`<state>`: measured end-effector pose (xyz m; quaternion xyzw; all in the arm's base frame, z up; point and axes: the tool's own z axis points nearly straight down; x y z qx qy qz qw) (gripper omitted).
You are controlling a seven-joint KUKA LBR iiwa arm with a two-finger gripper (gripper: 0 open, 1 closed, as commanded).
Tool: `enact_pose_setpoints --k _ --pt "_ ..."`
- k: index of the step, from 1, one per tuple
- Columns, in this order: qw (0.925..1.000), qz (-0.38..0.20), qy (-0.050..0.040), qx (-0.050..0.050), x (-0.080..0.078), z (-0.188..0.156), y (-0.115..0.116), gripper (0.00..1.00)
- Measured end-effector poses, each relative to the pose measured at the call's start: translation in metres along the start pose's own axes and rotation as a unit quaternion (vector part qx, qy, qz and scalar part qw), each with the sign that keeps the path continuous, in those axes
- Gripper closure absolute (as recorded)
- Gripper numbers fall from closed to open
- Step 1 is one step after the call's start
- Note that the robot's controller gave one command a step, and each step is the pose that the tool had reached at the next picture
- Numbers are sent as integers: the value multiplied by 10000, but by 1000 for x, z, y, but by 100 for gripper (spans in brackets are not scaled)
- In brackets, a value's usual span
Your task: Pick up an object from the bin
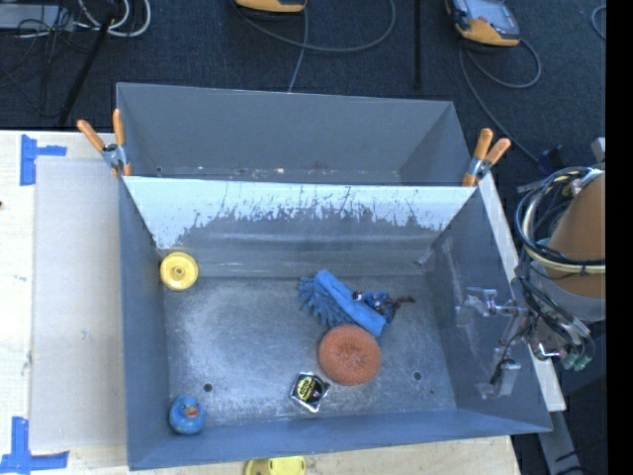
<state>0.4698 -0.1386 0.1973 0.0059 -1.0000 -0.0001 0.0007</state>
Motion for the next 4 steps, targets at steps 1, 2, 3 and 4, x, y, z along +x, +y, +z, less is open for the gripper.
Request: enact_pose_setpoints --k 1,2,3,4 --pt "9926 -1213 -7 -1 -8 -2 -1 0" --pt "9853 -1707 -21 5 -24 45 18 0" --pt "9998 -217 -5 -3 -20 81 31 0" --pt "9949 -1005 -1 0 -36 105 68 0"
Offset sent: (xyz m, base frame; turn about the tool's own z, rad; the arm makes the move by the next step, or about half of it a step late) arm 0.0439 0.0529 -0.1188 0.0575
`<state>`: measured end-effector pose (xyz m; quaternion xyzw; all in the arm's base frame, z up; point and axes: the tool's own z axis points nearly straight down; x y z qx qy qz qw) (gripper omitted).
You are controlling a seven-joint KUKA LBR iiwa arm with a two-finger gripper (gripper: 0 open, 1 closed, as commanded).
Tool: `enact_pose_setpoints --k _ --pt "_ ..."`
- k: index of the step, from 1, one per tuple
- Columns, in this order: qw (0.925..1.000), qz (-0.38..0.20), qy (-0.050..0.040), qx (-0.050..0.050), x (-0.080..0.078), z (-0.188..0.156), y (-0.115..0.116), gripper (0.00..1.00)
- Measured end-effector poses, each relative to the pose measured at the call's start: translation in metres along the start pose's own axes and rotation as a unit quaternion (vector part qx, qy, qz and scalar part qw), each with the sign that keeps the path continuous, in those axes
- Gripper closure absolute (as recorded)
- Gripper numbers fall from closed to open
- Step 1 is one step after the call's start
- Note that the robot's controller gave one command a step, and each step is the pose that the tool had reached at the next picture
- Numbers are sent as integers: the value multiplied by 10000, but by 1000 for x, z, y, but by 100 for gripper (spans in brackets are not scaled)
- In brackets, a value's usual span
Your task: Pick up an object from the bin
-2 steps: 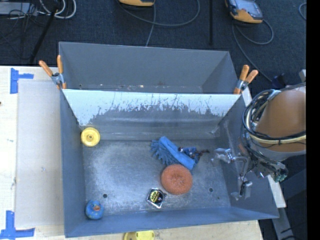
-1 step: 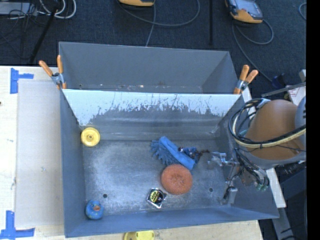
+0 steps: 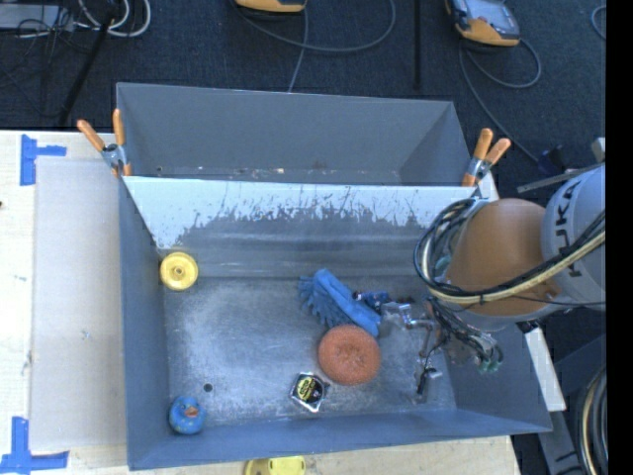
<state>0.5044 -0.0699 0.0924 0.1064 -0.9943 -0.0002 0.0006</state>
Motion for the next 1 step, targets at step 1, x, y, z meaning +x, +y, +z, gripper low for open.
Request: enact_pose_setpoints --k 1 --pt "9988 -493 -5 -5 -19 8 5 0"
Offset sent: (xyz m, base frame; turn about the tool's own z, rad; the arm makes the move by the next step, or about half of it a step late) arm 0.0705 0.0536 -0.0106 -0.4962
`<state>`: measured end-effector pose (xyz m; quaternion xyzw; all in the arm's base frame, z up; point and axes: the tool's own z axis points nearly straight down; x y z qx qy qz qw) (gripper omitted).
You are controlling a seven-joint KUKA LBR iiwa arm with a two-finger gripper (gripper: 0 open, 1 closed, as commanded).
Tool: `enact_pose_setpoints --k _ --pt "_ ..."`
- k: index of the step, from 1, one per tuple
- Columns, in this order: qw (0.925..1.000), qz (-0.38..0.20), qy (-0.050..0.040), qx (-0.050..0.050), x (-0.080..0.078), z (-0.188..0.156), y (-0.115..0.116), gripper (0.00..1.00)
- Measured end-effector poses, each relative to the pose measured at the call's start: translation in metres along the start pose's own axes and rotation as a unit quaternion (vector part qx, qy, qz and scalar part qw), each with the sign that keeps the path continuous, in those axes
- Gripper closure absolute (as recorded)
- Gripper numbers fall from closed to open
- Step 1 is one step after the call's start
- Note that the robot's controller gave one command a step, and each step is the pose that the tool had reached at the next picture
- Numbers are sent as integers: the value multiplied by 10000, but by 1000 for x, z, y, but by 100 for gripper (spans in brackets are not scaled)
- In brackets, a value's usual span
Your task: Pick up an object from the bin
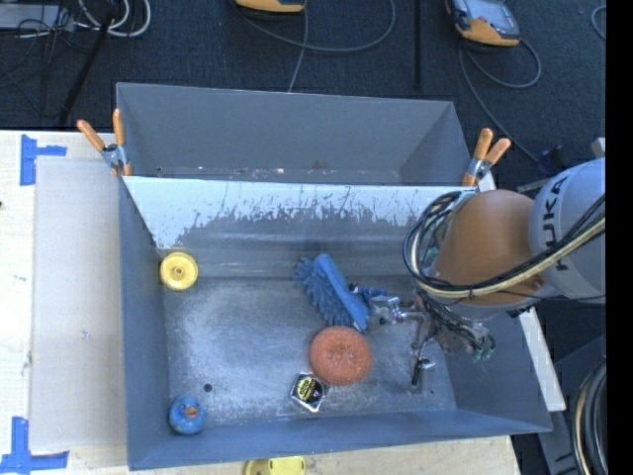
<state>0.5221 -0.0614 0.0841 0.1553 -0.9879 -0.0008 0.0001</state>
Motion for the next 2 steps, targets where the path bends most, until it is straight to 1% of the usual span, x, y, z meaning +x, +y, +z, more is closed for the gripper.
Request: enact_pose_setpoints --k 1,2 --pt "9921 1257 -1 4 -17 1 6 0" --pt "9996 290 -3 9 -26 6 34 0"
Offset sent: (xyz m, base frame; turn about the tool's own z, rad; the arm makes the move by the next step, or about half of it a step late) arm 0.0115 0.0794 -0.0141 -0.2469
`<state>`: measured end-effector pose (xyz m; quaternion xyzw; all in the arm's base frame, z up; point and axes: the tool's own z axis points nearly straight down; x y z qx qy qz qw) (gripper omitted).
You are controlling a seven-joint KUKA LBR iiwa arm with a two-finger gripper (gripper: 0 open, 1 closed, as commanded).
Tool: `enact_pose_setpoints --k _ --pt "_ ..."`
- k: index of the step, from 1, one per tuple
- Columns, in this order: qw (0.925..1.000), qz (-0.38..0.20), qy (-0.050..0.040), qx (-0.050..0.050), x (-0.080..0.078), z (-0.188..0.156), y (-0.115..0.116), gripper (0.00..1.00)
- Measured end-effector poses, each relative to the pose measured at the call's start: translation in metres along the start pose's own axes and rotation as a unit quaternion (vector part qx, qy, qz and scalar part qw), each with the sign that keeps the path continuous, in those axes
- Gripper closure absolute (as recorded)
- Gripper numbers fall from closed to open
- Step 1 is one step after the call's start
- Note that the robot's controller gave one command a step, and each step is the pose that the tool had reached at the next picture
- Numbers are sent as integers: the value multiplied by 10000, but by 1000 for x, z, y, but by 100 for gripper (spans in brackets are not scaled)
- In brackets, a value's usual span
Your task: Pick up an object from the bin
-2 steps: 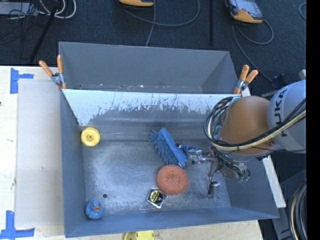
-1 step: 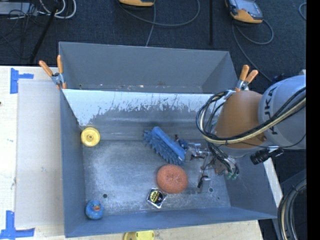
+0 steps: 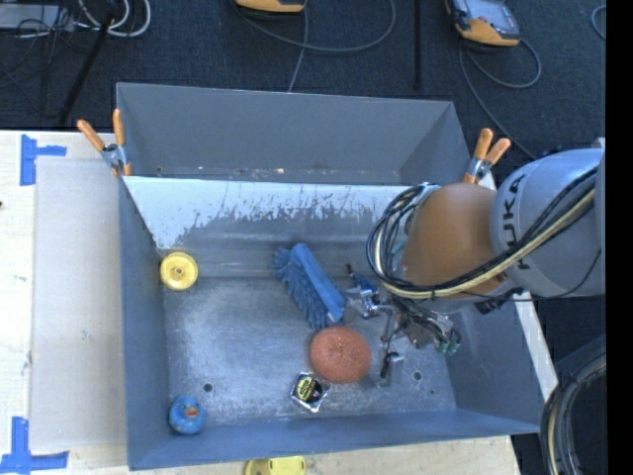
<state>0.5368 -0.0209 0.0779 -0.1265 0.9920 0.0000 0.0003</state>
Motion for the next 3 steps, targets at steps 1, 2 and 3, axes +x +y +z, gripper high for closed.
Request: enact_pose_setpoints --k 1,2,3 --pt "9989 -458 7 -5 12 8 32 100" --pt "9989 -462 7 -5 12 8 32 100" --pt "9987 -506 2 -3 27 -132 57 100"
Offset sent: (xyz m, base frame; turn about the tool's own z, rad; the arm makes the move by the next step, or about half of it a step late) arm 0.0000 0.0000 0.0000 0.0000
